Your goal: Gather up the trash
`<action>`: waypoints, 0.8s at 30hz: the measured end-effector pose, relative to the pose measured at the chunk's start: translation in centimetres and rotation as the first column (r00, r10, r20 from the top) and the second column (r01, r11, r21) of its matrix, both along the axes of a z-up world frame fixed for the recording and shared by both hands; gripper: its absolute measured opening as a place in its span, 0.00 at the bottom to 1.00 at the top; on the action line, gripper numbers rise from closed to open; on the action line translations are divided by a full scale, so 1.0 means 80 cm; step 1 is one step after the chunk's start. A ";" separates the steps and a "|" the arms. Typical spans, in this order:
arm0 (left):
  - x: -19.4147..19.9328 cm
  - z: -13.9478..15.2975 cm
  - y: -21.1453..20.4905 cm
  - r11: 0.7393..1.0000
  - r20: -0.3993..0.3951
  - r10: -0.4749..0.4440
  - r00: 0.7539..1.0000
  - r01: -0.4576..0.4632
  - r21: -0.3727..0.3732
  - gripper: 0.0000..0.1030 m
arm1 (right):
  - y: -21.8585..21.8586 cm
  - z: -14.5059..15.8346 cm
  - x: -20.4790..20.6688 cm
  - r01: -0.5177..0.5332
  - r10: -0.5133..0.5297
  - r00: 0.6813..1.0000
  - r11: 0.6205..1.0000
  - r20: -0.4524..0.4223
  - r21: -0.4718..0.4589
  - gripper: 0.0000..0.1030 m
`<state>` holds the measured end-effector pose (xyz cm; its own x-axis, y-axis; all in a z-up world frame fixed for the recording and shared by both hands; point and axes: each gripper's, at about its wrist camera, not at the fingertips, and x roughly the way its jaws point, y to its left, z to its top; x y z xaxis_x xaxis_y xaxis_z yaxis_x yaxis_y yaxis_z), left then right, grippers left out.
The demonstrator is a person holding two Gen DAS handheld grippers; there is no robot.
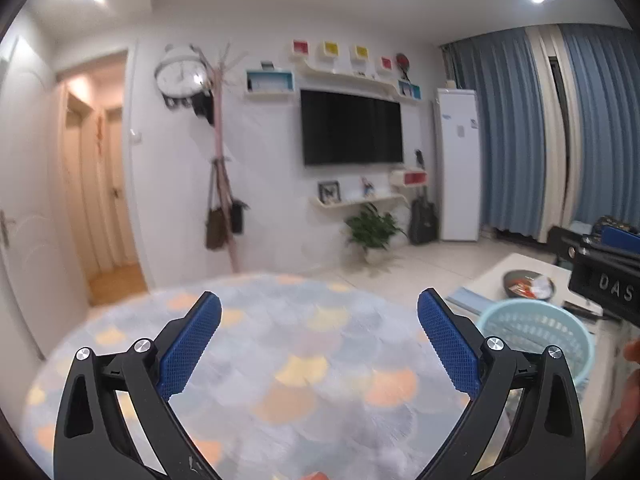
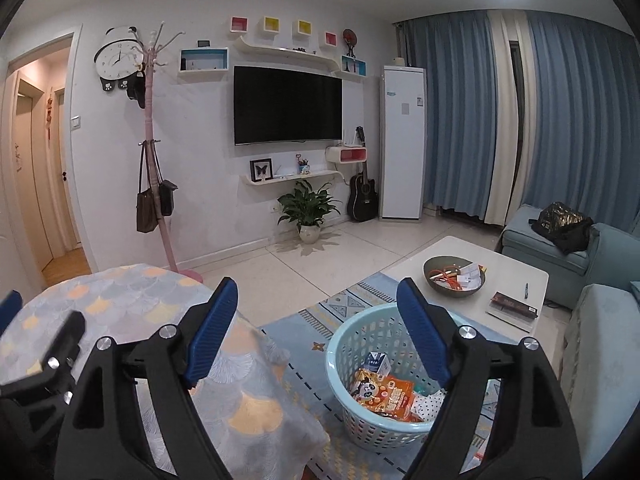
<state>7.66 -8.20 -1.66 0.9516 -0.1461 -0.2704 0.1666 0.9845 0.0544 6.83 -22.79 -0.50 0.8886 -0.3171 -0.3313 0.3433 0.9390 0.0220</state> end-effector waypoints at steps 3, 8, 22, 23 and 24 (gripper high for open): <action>0.009 -0.010 -0.001 0.998 -0.083 -0.049 0.995 0.047 -0.030 0.93 | 0.000 -0.008 0.000 0.023 -0.023 1.000 1.000 0.004 -0.017 0.75; 0.003 -0.021 0.006 0.999 -0.095 -0.033 0.995 0.033 0.003 0.93 | -0.007 -0.024 0.003 0.038 -0.039 0.999 0.999 -0.027 -0.024 0.75; 0.009 -0.029 0.014 1.000 -0.125 -0.017 0.992 0.016 -0.010 0.93 | -0.015 -0.041 0.009 0.011 -0.011 0.998 1.000 -0.064 0.000 0.75; 0.009 -0.029 0.015 1.000 -0.124 -0.019 0.992 0.017 -0.011 0.93 | -0.015 -0.042 0.010 0.011 -0.011 0.998 1.000 -0.067 0.000 0.75; 0.009 -0.029 0.015 1.000 -0.123 -0.018 0.992 0.017 -0.009 0.93 | -0.015 -0.043 0.010 0.012 -0.012 0.998 1.000 -0.069 -0.001 0.75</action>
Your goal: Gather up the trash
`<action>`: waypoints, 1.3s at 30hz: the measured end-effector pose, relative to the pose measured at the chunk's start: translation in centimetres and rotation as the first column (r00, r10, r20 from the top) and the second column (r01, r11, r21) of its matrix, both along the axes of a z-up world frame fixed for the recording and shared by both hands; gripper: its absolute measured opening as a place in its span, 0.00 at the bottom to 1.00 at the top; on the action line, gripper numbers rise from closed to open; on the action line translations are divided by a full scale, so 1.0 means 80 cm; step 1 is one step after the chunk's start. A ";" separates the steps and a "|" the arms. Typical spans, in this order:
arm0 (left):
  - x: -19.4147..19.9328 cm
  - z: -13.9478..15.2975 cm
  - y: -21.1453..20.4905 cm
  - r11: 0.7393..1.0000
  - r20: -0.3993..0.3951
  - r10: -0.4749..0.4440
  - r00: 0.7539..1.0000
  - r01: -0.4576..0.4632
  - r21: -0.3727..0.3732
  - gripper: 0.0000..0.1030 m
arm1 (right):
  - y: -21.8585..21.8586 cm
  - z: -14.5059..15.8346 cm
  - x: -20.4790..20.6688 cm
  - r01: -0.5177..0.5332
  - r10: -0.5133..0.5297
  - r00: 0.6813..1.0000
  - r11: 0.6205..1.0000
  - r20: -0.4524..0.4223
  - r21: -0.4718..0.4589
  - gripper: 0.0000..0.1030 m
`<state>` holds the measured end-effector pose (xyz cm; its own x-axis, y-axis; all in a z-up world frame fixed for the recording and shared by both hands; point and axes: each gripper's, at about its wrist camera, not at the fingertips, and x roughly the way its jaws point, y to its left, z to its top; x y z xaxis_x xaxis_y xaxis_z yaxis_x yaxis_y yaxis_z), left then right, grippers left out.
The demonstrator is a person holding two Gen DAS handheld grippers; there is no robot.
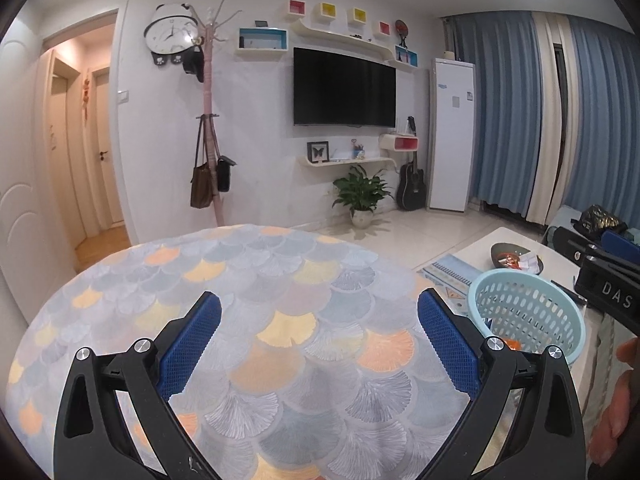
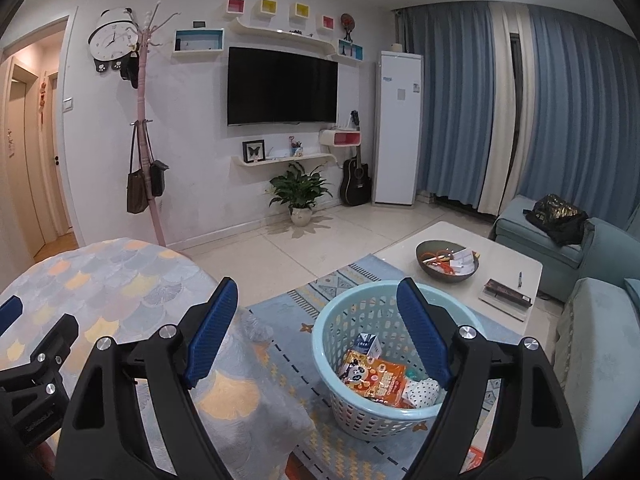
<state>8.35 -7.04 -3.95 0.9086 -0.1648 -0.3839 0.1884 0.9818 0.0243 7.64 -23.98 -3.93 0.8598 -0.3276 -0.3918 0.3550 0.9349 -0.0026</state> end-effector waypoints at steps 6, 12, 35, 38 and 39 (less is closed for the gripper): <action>0.001 0.000 -0.001 1.000 -0.006 -0.002 1.000 0.002 0.001 0.93 | 0.003 -0.004 0.004 -0.011 0.011 1.000 1.000 -0.017 -0.002 0.75; 0.001 0.002 0.003 1.000 -0.014 -0.009 1.000 0.009 -0.017 0.93 | 0.000 -0.007 0.005 -0.008 0.009 1.000 1.000 -0.021 0.006 0.75; 0.001 0.001 0.004 1.000 -0.020 -0.016 1.000 0.016 -0.021 0.93 | -0.002 -0.009 0.007 -0.007 0.008 1.000 1.000 -0.024 0.012 0.75; 0.001 0.001 0.003 1.000 -0.019 -0.015 1.000 0.014 -0.020 0.93 | -0.002 -0.009 0.007 -0.007 0.007 1.000 1.000 -0.026 0.014 0.75; 0.001 0.001 0.004 1.000 -0.019 -0.016 1.000 0.016 -0.021 0.93 | -0.003 -0.009 0.007 -0.006 0.006 1.000 1.000 -0.025 0.015 0.75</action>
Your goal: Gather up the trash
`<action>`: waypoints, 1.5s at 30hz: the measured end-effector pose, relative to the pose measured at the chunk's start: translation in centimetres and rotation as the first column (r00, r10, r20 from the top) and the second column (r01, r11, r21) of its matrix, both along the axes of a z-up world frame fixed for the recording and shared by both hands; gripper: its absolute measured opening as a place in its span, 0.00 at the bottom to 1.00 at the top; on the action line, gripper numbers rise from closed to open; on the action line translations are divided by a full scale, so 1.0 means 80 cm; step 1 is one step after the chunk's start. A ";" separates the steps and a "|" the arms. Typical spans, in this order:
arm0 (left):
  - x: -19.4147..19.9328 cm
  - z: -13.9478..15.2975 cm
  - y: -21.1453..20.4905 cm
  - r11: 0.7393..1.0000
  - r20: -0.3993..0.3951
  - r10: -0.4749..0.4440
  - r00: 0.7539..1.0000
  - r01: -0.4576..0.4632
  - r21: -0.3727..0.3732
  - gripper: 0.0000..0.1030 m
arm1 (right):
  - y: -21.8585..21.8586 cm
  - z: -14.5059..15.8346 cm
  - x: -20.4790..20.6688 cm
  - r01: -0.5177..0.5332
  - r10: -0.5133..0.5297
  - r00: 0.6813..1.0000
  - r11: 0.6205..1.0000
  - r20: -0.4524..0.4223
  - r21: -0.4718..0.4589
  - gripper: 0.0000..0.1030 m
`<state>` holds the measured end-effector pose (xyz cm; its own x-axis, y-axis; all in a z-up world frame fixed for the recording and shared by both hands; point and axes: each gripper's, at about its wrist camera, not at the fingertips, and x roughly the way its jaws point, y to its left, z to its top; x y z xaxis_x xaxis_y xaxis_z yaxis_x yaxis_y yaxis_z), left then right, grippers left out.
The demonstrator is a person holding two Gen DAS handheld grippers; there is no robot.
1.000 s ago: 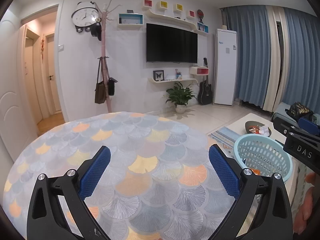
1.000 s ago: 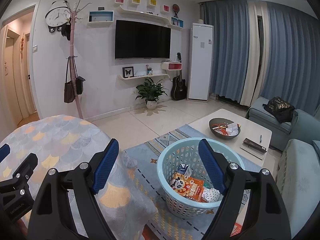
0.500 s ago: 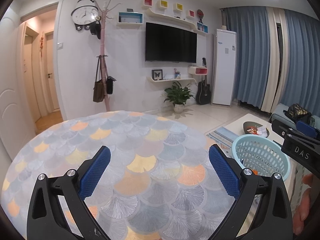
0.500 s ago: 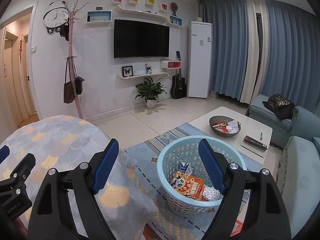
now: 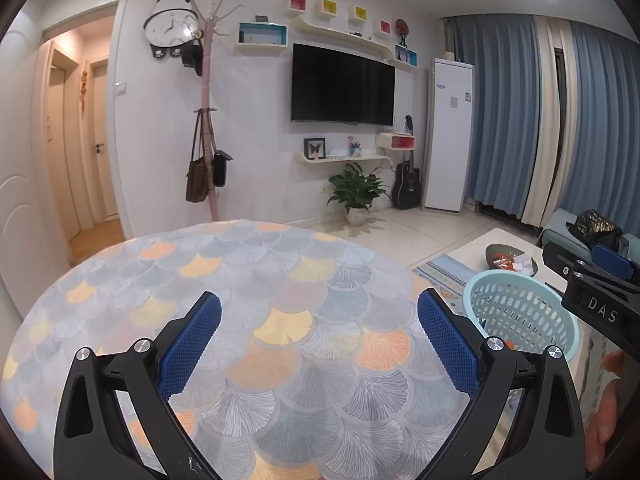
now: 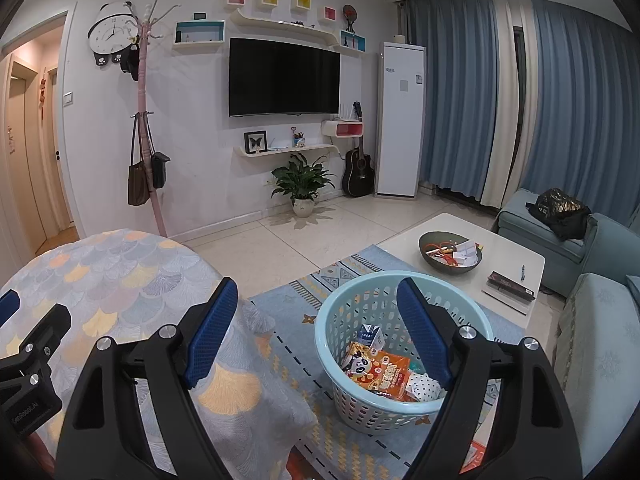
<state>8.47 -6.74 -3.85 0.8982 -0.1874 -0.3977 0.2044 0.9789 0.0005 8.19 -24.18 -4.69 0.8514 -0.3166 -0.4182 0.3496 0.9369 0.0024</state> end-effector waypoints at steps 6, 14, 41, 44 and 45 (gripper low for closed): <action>-0.001 0.000 -0.003 1.000 0.004 0.000 1.000 0.000 0.000 0.93 | -0.002 0.000 -0.002 0.003 -0.003 1.000 1.000 0.004 0.003 0.75; -0.002 0.000 -0.004 1.000 0.000 -0.001 1.000 0.001 -0.004 0.93 | -0.002 0.000 -0.002 0.001 -0.001 1.000 1.000 0.002 0.003 0.75; -0.025 0.026 -0.002 0.999 -0.014 0.051 0.999 -0.051 -0.020 0.93 | 0.000 0.017 -0.022 -0.003 0.003 1.000 1.000 0.007 0.000 0.75; -0.033 0.032 0.005 0.998 -0.004 0.064 0.998 -0.064 -0.022 0.93 | 0.006 0.022 -0.026 -0.017 0.017 1.000 1.000 0.017 0.001 0.75; -0.037 0.034 0.005 0.998 0.008 0.069 0.998 -0.069 -0.007 0.93 | 0.008 0.023 -0.027 -0.021 0.021 1.000 1.000 0.019 0.002 0.75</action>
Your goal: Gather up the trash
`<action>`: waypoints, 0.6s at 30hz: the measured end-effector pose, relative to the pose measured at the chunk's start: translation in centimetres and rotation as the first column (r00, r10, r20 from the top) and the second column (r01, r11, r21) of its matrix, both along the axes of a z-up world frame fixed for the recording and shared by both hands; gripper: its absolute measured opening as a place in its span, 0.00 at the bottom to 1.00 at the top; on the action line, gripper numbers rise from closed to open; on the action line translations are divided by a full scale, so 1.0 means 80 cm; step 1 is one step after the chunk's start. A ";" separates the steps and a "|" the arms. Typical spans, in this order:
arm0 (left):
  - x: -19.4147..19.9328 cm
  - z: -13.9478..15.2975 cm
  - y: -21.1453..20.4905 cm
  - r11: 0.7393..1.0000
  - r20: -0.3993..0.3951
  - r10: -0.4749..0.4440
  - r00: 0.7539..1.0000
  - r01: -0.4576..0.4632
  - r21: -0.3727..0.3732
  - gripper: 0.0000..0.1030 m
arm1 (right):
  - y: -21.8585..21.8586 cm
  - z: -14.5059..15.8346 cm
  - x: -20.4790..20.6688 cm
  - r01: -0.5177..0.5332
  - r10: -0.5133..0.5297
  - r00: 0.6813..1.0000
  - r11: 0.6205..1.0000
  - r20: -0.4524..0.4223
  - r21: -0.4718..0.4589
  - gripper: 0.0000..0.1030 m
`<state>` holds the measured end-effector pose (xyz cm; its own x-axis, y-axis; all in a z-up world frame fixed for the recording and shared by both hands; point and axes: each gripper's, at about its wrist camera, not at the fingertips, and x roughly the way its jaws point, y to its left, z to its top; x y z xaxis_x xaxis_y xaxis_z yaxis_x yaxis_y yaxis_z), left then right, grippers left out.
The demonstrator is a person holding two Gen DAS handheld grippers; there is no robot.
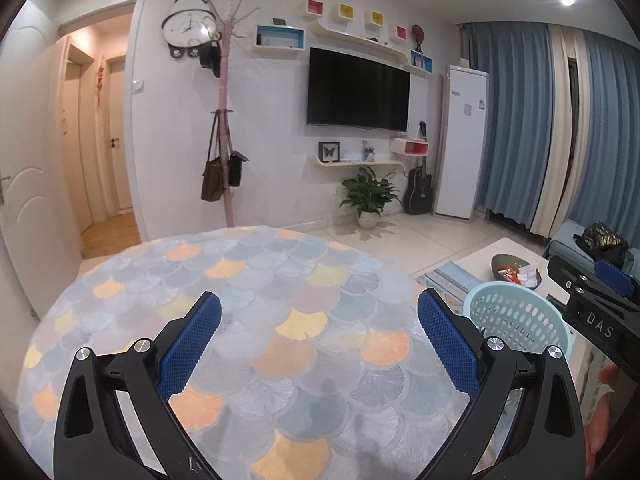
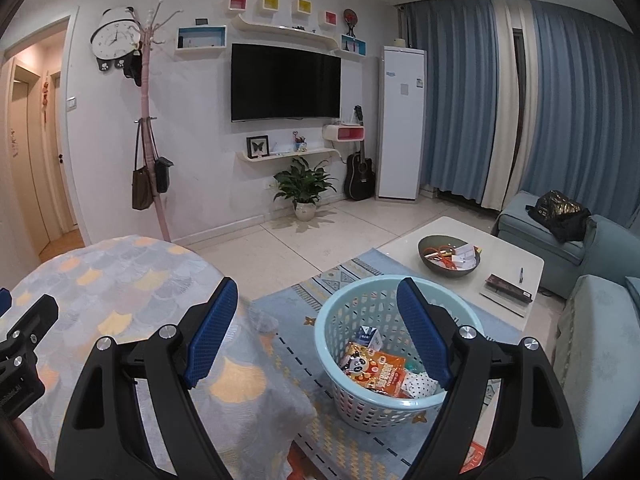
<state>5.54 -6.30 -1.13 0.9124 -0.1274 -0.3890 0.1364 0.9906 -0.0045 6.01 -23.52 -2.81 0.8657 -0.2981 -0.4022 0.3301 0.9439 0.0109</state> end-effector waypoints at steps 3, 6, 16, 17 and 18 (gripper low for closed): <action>-0.009 0.006 0.004 0.999 0.025 0.018 1.000 -0.019 0.031 0.93 | 0.006 0.002 -0.002 -0.015 0.015 1.000 1.000 0.003 0.003 0.75; -0.013 0.010 0.012 0.999 0.028 0.031 0.999 -0.032 0.022 0.93 | 0.012 0.002 -0.001 -0.030 0.030 1.000 1.000 0.000 0.003 0.75; -0.023 0.016 0.031 0.998 0.036 0.060 0.998 -0.061 0.013 0.93 | 0.026 -0.001 0.009 -0.071 0.071 0.997 0.997 -0.016 0.016 0.75; -0.025 0.016 0.032 0.998 0.044 0.062 0.997 -0.062 0.010 0.93 | 0.028 -0.002 0.010 -0.075 0.075 0.997 0.997 -0.019 0.016 0.75; -0.028 0.016 0.033 0.998 0.060 0.062 0.996 -0.062 0.011 0.93 | 0.029 -0.002 0.011 -0.077 0.077 0.997 0.997 -0.020 0.015 0.75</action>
<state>3.32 -3.68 0.19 0.9398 -0.0653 -0.3354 0.0743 0.9971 0.0142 6.91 -21.21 -2.98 0.8772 -0.2254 -0.4239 0.2570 0.9662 0.0180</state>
